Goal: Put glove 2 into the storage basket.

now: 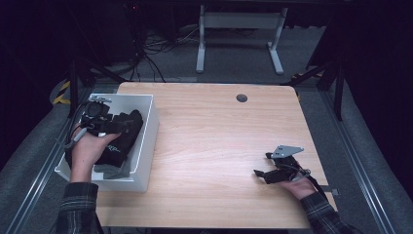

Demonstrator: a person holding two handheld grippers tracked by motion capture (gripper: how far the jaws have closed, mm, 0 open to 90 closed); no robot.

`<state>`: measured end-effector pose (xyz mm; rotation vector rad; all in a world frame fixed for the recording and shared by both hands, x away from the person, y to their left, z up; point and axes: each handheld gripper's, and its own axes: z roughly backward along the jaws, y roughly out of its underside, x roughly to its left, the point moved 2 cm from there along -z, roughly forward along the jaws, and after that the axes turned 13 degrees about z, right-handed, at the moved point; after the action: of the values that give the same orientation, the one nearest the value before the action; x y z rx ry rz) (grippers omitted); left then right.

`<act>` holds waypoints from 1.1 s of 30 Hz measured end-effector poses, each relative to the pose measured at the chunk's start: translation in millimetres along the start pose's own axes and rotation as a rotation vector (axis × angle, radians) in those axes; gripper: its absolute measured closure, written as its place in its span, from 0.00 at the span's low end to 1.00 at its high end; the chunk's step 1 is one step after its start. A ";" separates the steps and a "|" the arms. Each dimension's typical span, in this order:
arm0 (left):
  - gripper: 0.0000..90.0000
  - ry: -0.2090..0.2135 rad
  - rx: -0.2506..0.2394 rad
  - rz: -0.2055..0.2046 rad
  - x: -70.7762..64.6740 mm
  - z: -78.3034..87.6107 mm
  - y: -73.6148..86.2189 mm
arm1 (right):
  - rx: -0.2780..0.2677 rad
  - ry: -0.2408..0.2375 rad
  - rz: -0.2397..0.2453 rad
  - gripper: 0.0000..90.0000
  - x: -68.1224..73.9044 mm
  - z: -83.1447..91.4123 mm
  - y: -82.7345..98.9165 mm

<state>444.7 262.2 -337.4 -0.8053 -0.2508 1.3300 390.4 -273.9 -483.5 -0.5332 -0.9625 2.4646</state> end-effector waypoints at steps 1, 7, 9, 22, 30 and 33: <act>0.20 0.002 -0.001 -0.010 -3.0 -0.1 -1.0 | 0.000 0.000 0.000 0.16 0.0 0.0 0.0; 0.20 0.057 -0.014 -0.061 -32.9 -0.1 -5.2 | 0.001 0.001 0.000 0.16 0.0 0.1 0.0; 0.20 0.074 -0.011 -0.083 -43.1 -1.8 -5.3 | 0.001 0.001 0.000 0.16 0.0 0.1 0.0; 0.20 0.214 -0.005 -0.174 -112.9 -21.4 5.7 | 0.000 -0.002 0.002 0.16 0.0 0.2 0.0; 0.21 0.258 -0.003 -0.213 -142.4 -35.1 19.8 | -0.001 -0.004 0.003 0.16 0.1 0.2 0.1; 0.21 0.272 0.006 -0.229 -151.8 -42.3 27.2 | -0.001 -0.004 0.003 0.16 0.2 0.2 0.1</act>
<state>409.8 106.2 -343.4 -0.9132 -0.1187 0.9943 390.1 -273.9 -483.4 -0.5300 -0.9649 2.4690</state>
